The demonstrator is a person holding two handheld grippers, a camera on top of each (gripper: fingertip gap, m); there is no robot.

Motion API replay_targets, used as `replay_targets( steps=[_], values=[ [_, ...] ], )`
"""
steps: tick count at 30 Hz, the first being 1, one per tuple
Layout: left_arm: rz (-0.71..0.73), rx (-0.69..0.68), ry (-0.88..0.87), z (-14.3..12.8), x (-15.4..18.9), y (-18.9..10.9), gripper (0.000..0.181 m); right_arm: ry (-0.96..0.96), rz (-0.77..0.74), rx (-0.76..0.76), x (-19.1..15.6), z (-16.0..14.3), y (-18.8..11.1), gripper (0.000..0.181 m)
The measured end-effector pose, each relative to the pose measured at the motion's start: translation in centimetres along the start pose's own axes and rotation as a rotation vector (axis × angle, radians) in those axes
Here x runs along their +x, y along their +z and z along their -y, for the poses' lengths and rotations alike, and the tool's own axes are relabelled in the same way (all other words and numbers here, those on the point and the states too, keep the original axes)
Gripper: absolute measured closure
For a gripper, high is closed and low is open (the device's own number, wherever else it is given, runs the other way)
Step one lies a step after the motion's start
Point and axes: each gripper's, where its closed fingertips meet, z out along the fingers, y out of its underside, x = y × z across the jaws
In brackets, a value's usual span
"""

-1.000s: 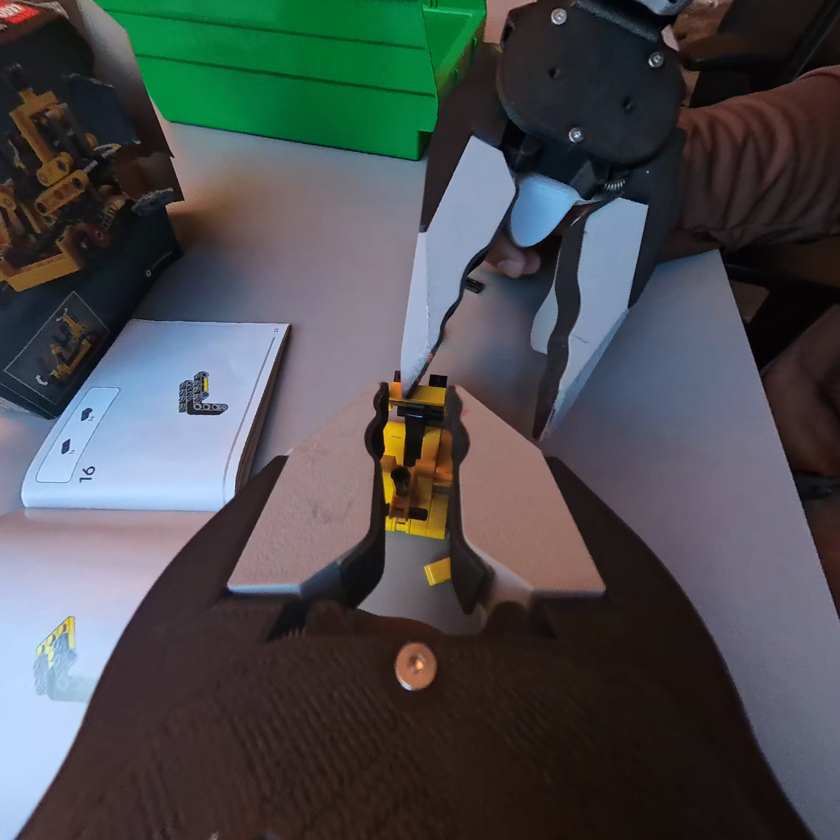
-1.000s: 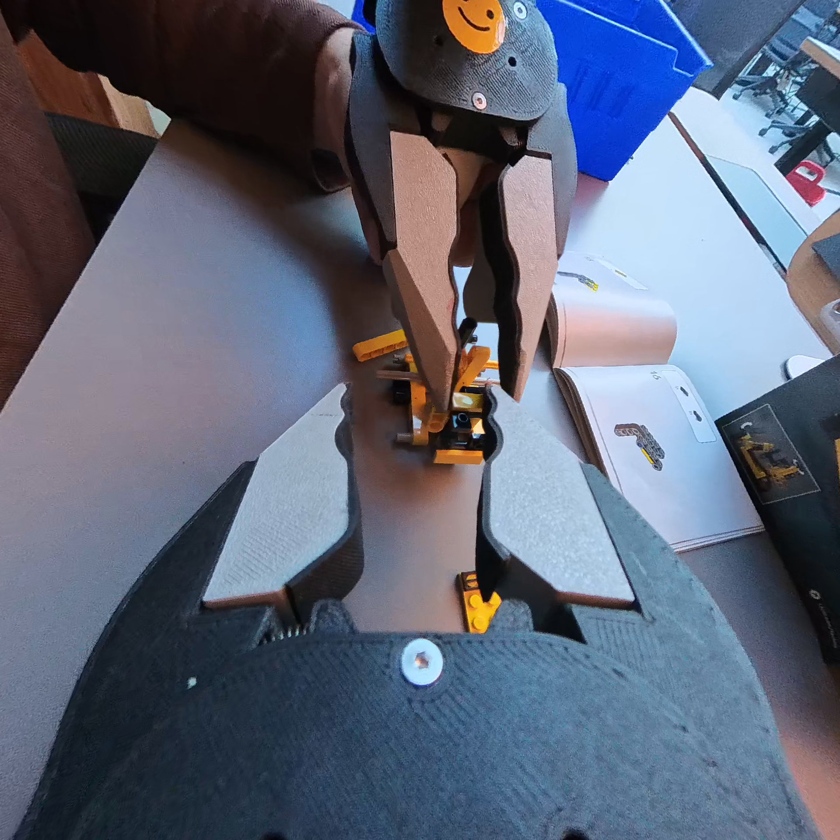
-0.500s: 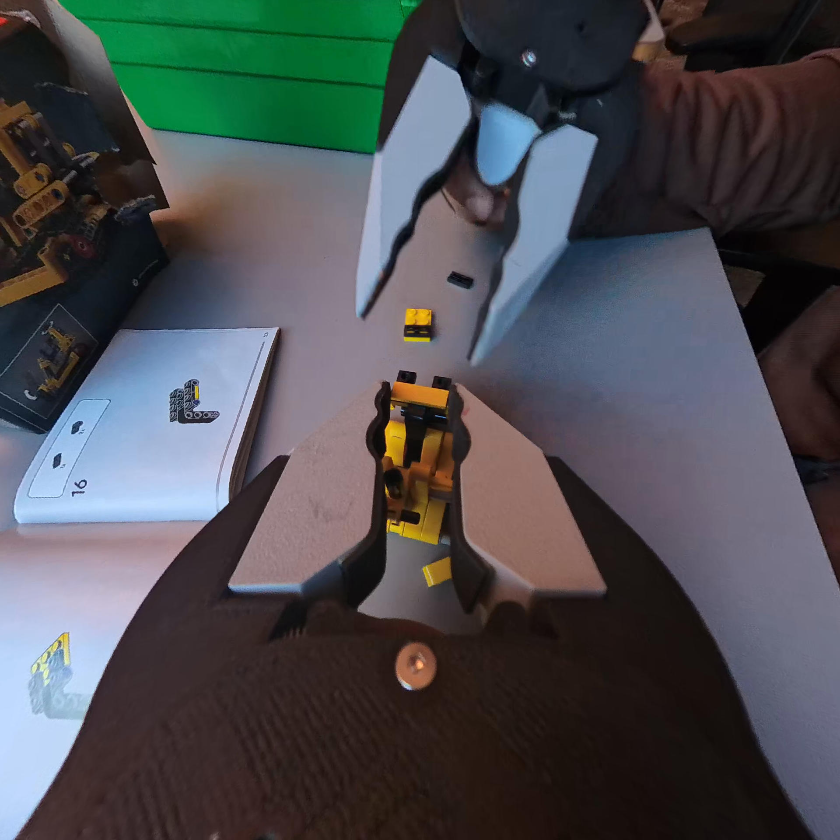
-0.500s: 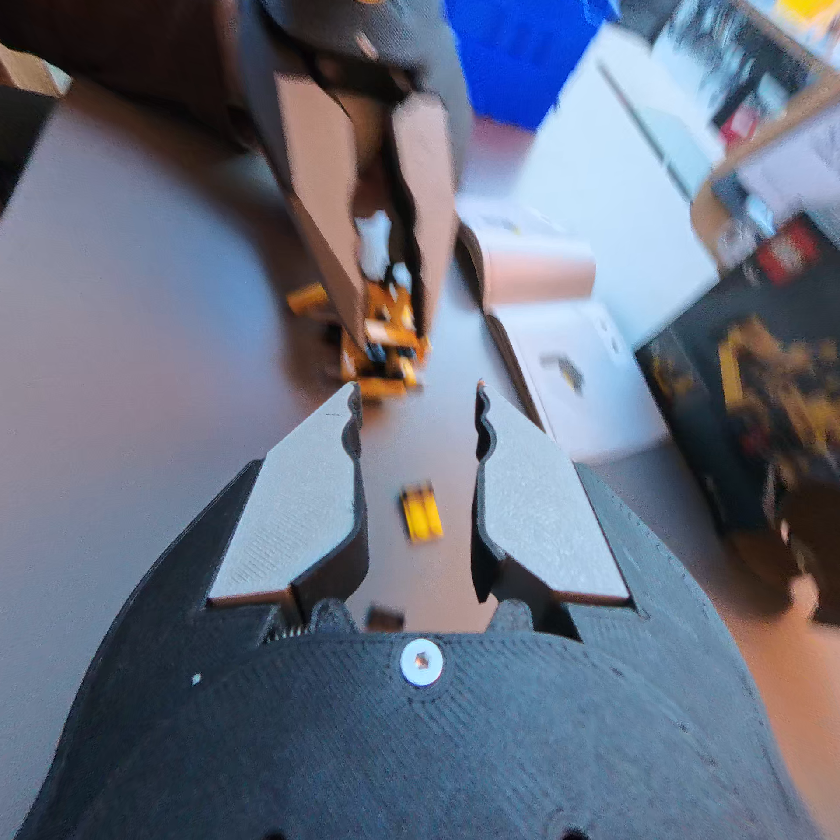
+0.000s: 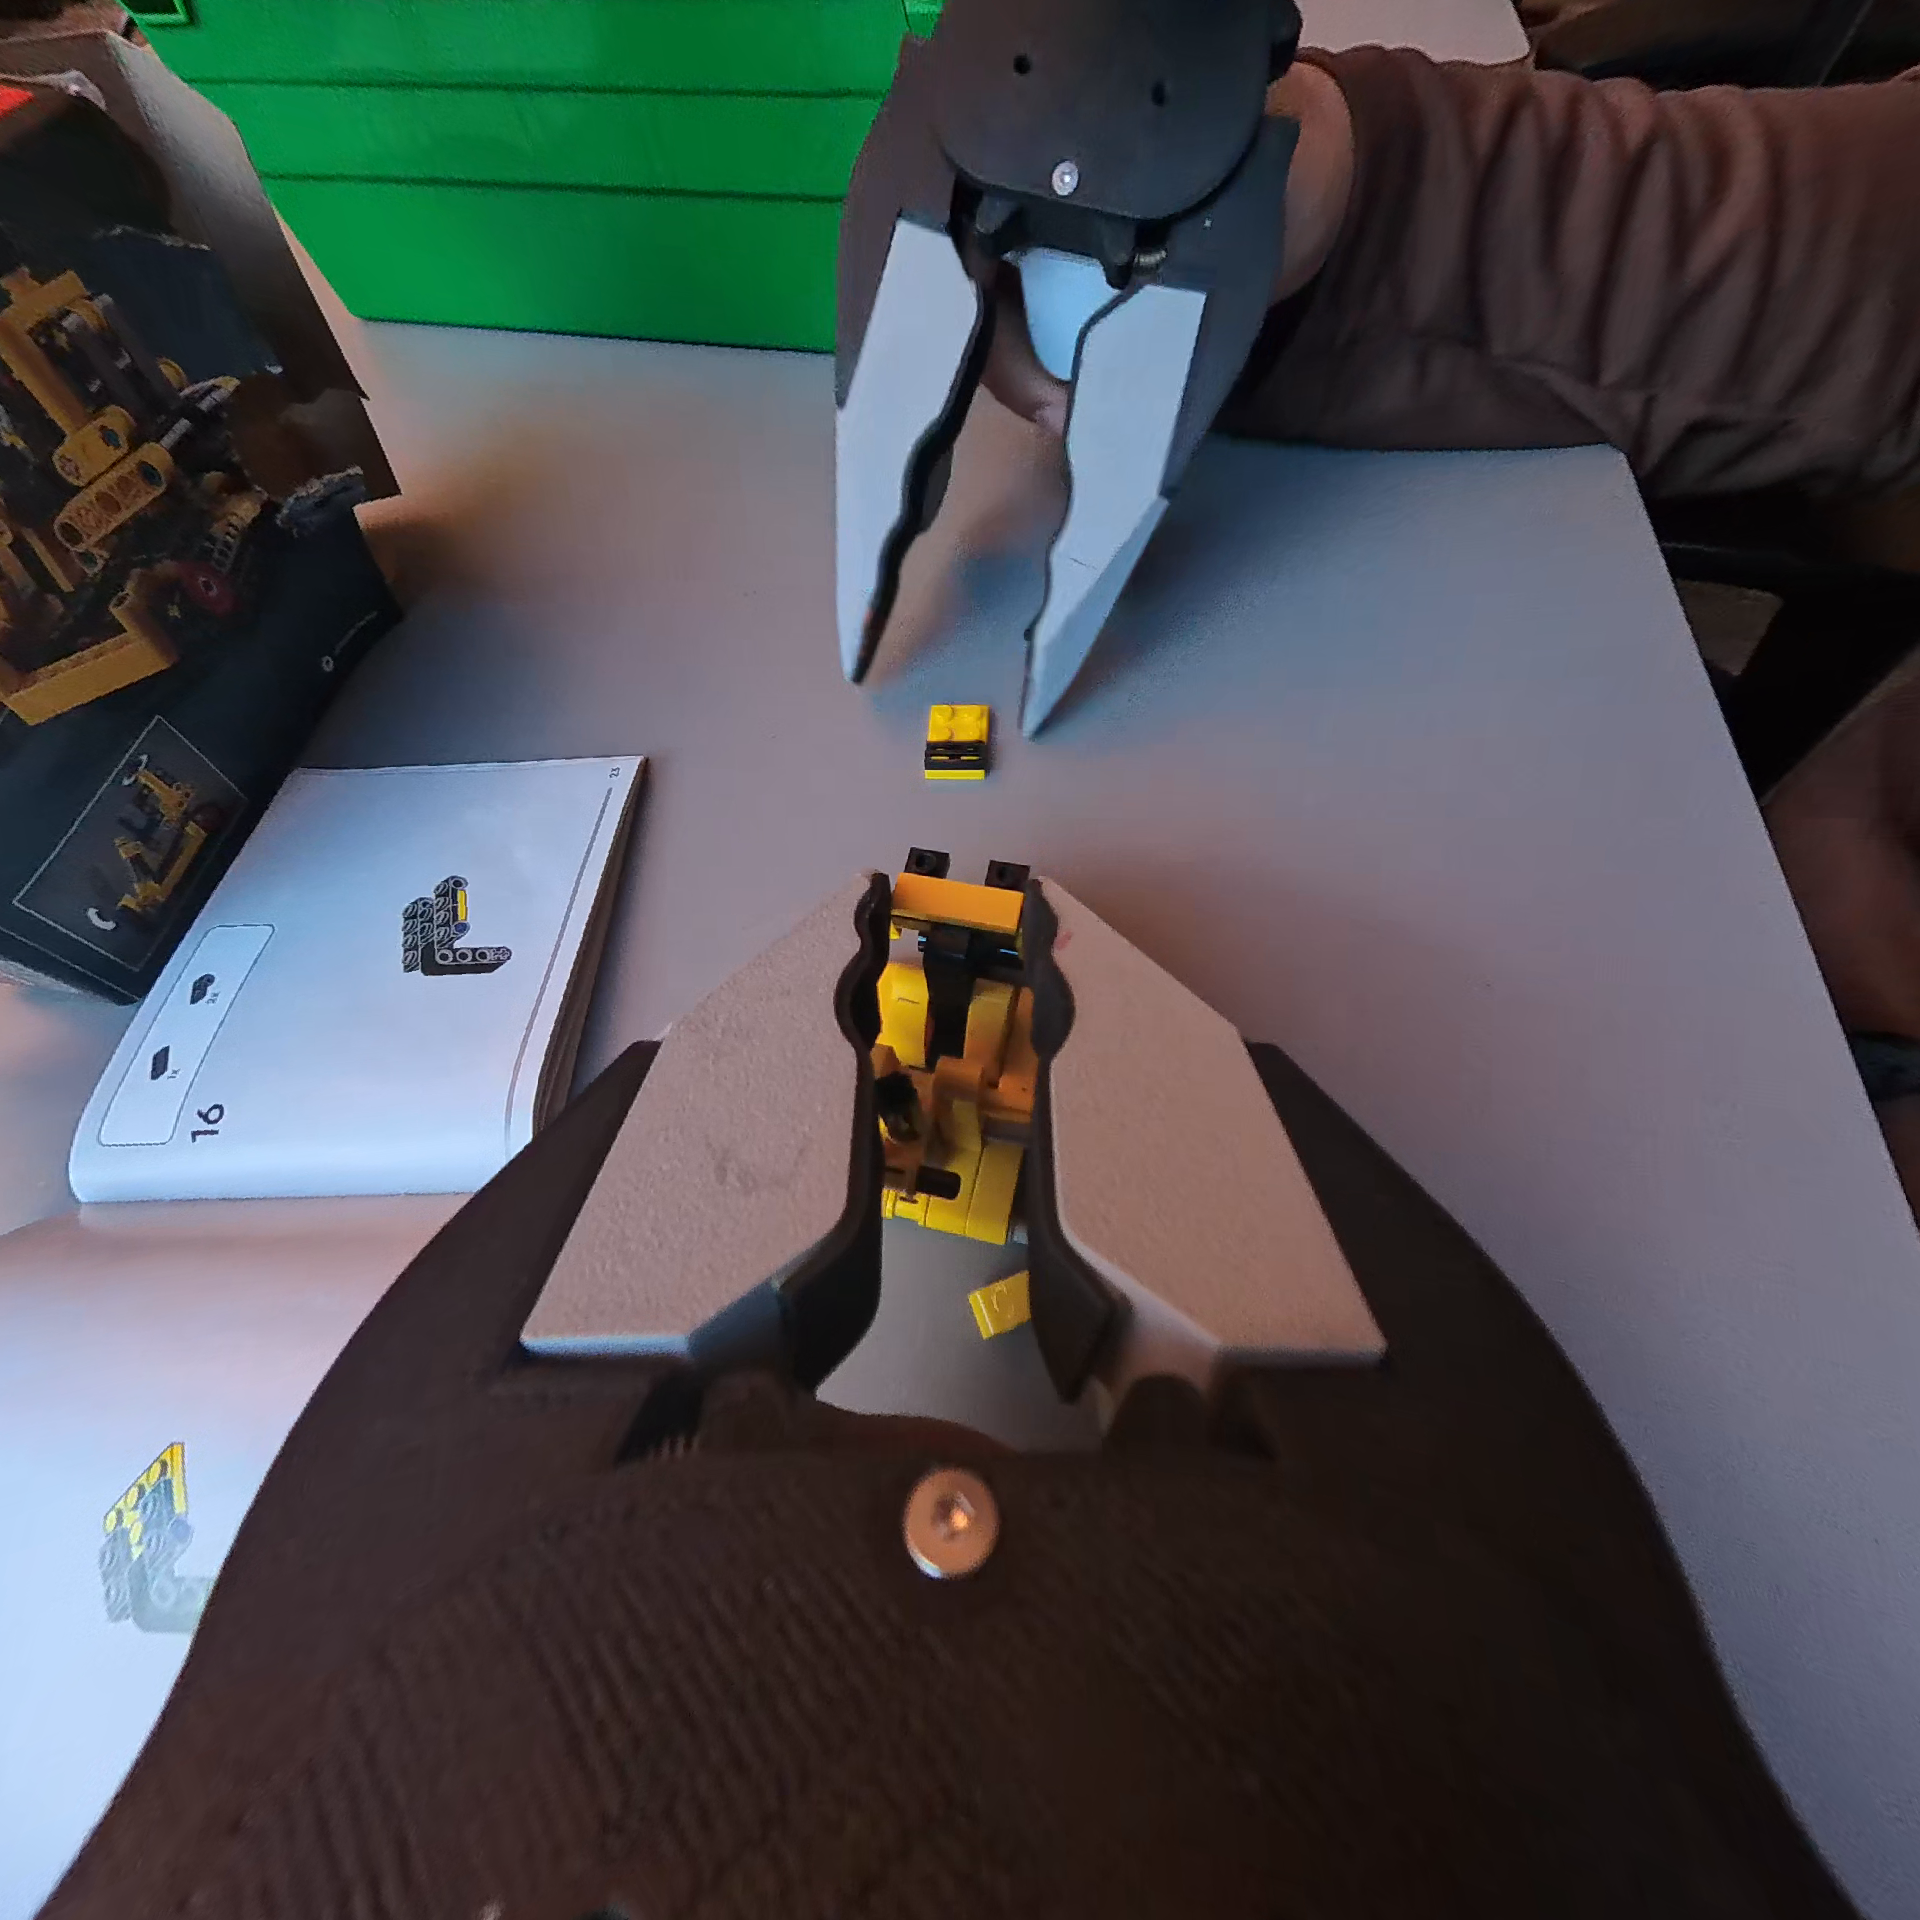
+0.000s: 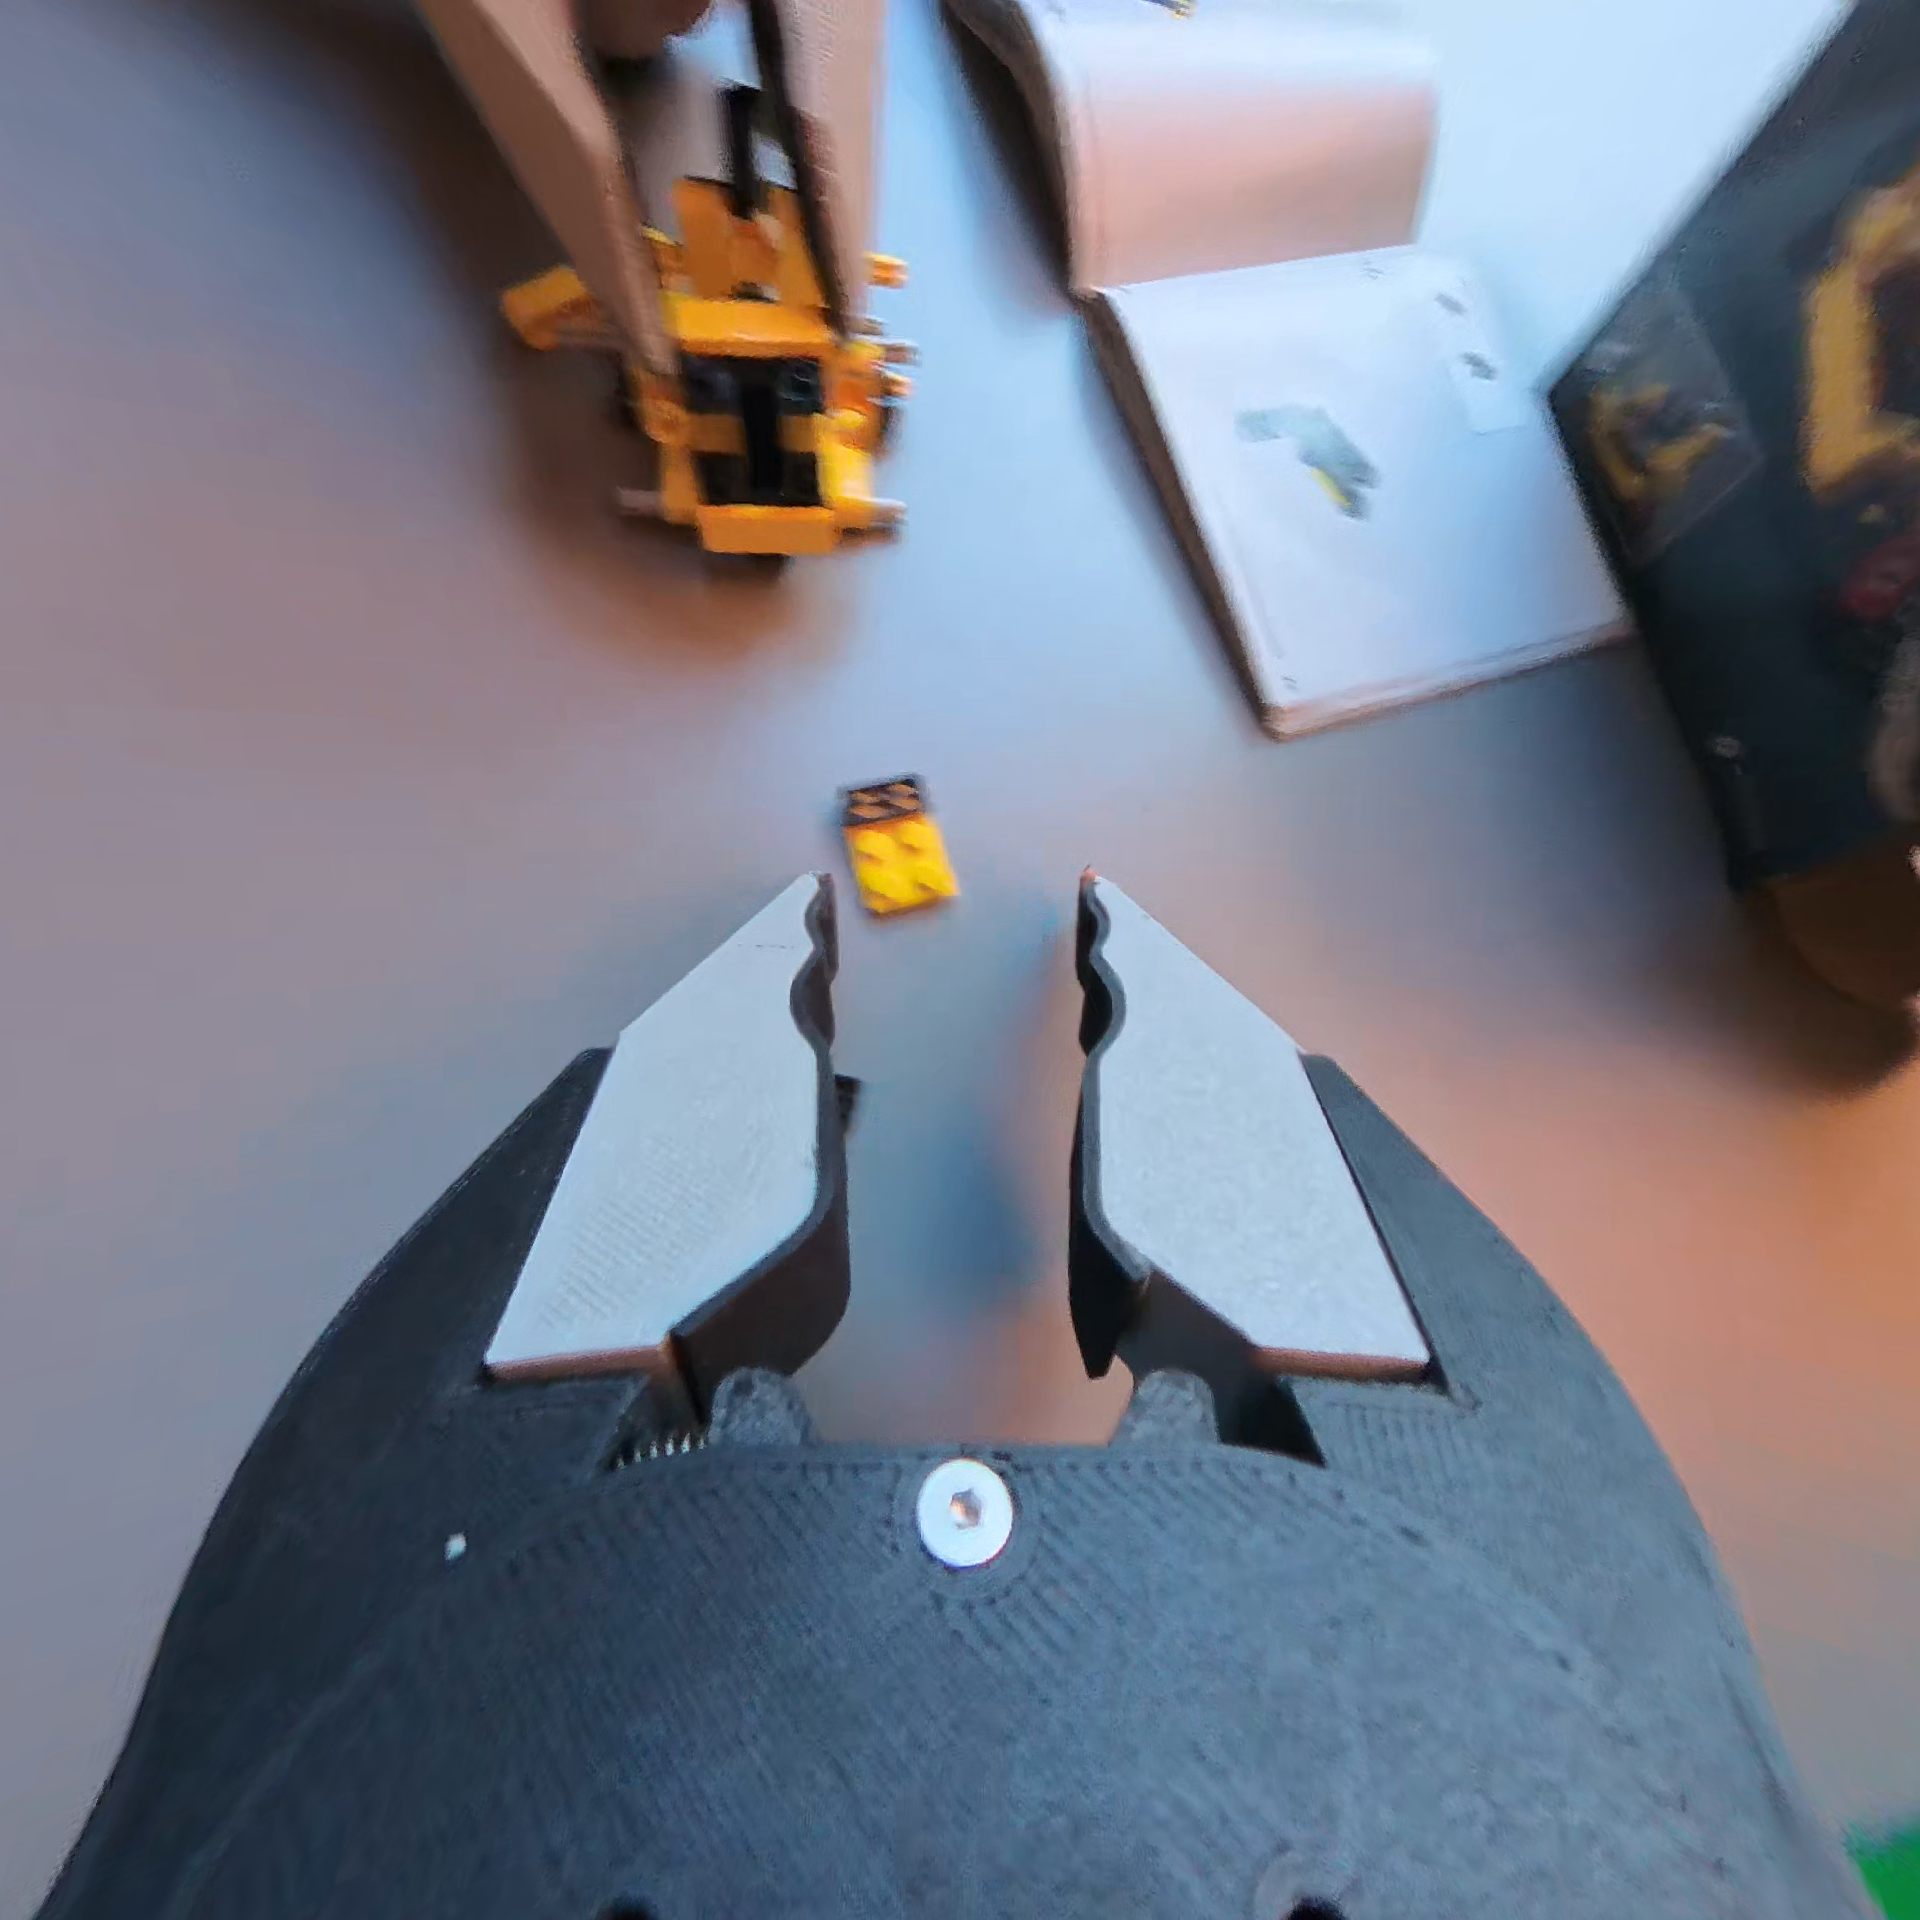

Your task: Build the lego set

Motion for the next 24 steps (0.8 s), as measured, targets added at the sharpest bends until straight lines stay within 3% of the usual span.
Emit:
replay_targets(
  steps=[6, 10, 15, 24],
  values=[
    [0.007, 0.000, 0.006, 0.0, 0.0, 0.0, 0.159, 0.038, -0.149, -0.015, 2.8, -0.4, -0.4, 0.150],
    [0.015, 0.000, 0.007, 0.0, 0.0, 0.0, 0.159, 0.073, -0.073, 0.045, 1.4, 0.6, -0.7, 0.163],
    [0.020, -0.001, 0.001, 0.0, -0.1, 0.0, 0.159, 0.164, 0.013, 0.061, -0.2, 1.5, 0.0, 0.152],
    [0.032, -0.001, -0.003, 0.0, -0.1, 0.0, 0.159, 0.049, -0.040, -0.016, -1.2, 1.0, 1.4, 0.168]
  ],
)
